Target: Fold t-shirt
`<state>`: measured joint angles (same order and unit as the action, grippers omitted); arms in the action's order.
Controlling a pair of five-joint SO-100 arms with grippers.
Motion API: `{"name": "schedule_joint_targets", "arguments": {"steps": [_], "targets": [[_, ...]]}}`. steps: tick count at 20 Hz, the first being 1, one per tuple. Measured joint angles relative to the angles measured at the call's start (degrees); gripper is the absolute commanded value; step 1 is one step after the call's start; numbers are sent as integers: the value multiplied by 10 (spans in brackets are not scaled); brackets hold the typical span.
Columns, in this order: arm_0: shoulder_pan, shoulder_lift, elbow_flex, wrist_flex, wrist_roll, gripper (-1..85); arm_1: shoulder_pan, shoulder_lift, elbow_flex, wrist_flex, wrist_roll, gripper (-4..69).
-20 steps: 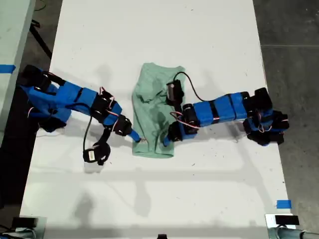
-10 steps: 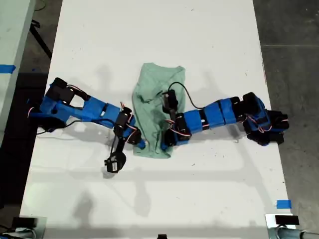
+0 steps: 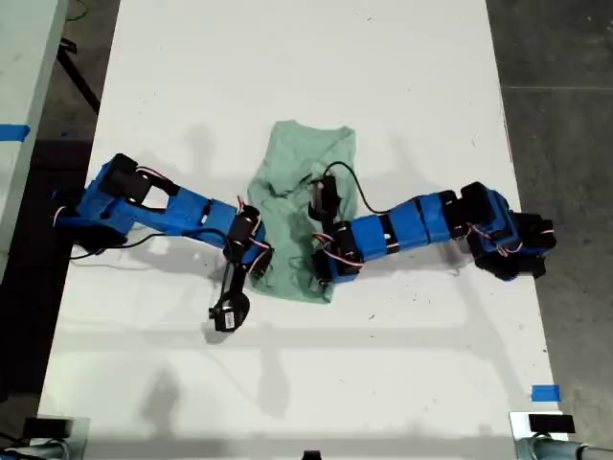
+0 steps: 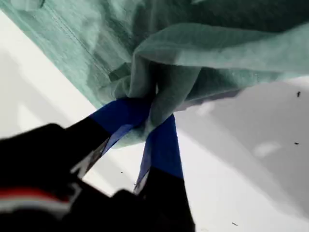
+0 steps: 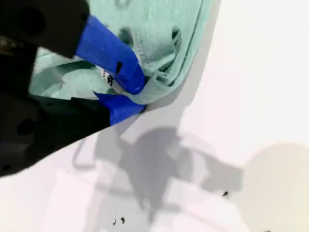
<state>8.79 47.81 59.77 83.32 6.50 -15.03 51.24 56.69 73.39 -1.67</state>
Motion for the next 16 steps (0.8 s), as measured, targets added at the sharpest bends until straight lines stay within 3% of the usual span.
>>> {"name": "schedule_joint_targets", "arguments": {"steps": [6, 10, 13, 16], "targets": [[48, 39, -6, 33, -3, 0, -33, 33, 1, -1, 30, -13], [120, 87, -24, 37, -22, 0, -82, 63, 2, -38, 52, -13], [121, 128, -24, 49, -6, 0, -62, 91, 3, -37, 15, -13], [45, 182, -24, 69, 68, 0, 12, 134, 3, -5, -60, -13]]}}
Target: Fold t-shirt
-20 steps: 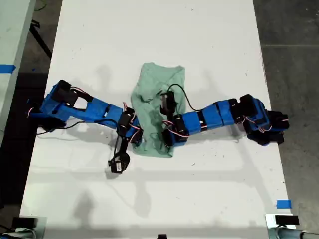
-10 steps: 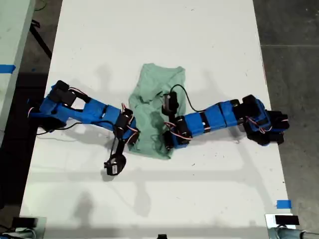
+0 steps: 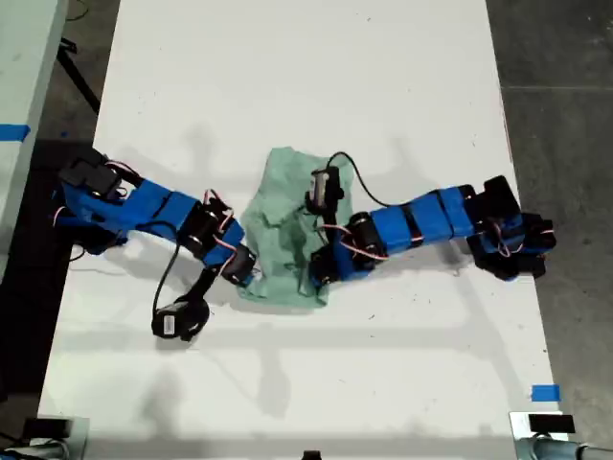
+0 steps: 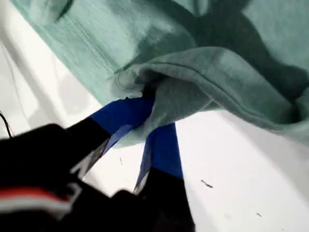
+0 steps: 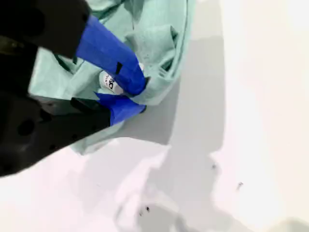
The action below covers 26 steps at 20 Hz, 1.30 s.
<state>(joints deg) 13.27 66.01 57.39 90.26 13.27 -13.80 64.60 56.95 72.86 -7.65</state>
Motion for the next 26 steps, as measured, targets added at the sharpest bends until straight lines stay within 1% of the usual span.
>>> {"name": "schedule_joint_targets", "arguments": {"steps": [4, 5, 7, 9, 11, 12, 13, 14, 15, 16, 17, 20, 23, 26], "targets": [[-168, 25, 0, 11, 117, 0, 141, 56, 7, 38, -109, -13], [-215, 25, 0, 11, 138, 0, 172, 57, 17, 41, -133, -13], [-285, 25, 1, 11, 170, 0, 222, 56, 41, 41, -163, -13], [-323, 25, 1, 11, 195, 0, 247, 56, 70, 32, -178, -13], [-341, 12, 1, 6, 208, 0, 261, 57, 86, 18, -184, -14], [-346, 8, 1, 5, 214, 31, 268, 57, 91, 14, -185, -16], [-351, 5, 1, -2, 221, 140, 275, 56, 91, 12, -188, 29], [-355, 4, 1, -5, 230, 212, 283, 57, 91, 11, -190, 164], [-359, 4, 1, -10, 240, 275, 291, 57, 91, 11, -190, 267], [-365, 4, 1, -15, 249, 358, 303, 57, 91, 17, -190, 441], [-374, 10, 1, -20, 258, 373, 321, 59, 91, 29, -190, 430], [-428, 74, 3, -29, 272, 374, 383, 134, 92, 64, -236, 376], [-495, 181, 40, -31, 273, 346, 464, 266, 132, 109, -267, 345], [-529, 289, 117, -31, 278, 317, 530, 421, 224, 151, -280, 319]]}}
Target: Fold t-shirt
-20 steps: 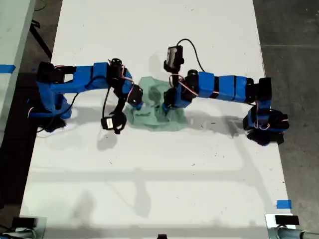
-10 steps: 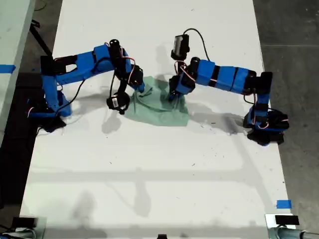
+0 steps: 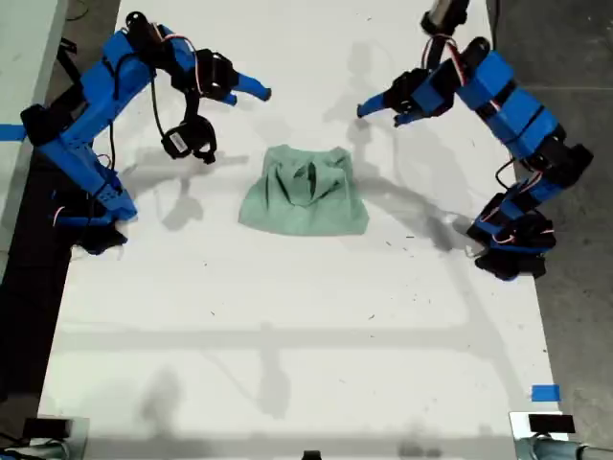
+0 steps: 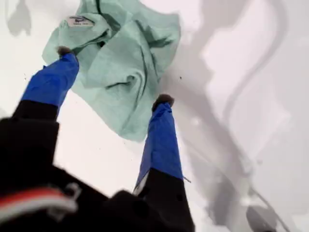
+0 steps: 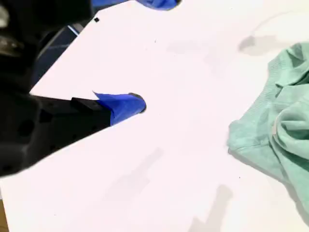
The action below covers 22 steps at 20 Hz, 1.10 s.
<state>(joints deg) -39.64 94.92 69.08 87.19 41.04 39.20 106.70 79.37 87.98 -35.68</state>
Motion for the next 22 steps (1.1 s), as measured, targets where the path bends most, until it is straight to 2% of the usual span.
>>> {"name": "schedule_joint_targets", "arguments": {"steps": [4, 5, 7, 8, 12, 13, 15, 17, 20, 22], "targets": [[0, 183, 213, -53, -17, 176, -6, 229, 210, 14, 35, 292], [0, 243, 283, -73, -26, 130, -32, 279, 262, 14, 61, 252], [29, 371, 426, -106, -53, 11, -113, 369, 366, 7, 129, 137], [52, 435, 497, -117, -77, 1, -163, 413, 424, -13, 164, 11], [157, 716, 764, -153, -178, 1, -392, 571, 650, -124, 326, -6], [184, 788, 828, -155, -201, 1, -433, 575, 689, -158, 346, -6], [207, 927, 933, -135, -227, 1, -465, 521, 695, -265, 333, -6], [215, 986, 983, -129, -231, 1, -462, 342, 611, -354, 279, -6], [214, 1006, 1043, -129, -235, 1, -459, 5, 351, -377, 195, -6], [215, 1011, 1046, -129, -236, 1, -459, -206, 149, -350, 152, -6]]}}
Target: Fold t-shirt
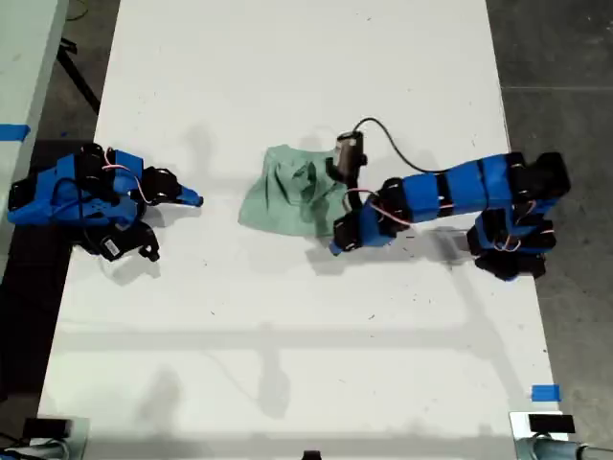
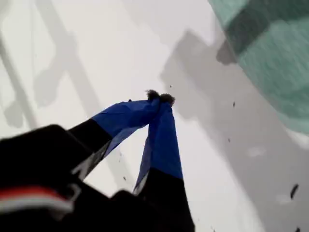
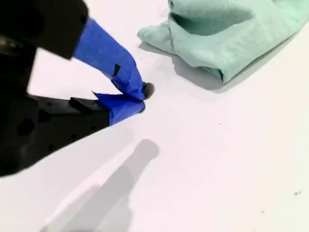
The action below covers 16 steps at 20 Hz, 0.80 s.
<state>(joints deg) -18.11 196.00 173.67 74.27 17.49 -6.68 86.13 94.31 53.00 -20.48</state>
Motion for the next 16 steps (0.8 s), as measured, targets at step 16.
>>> {"name": "schedule_joint_targets", "arguments": {"steps": [16], "targets": [[4, 0, 2, 0, -1, 1, 204, -280, -339, 88, -228, -7]]}}
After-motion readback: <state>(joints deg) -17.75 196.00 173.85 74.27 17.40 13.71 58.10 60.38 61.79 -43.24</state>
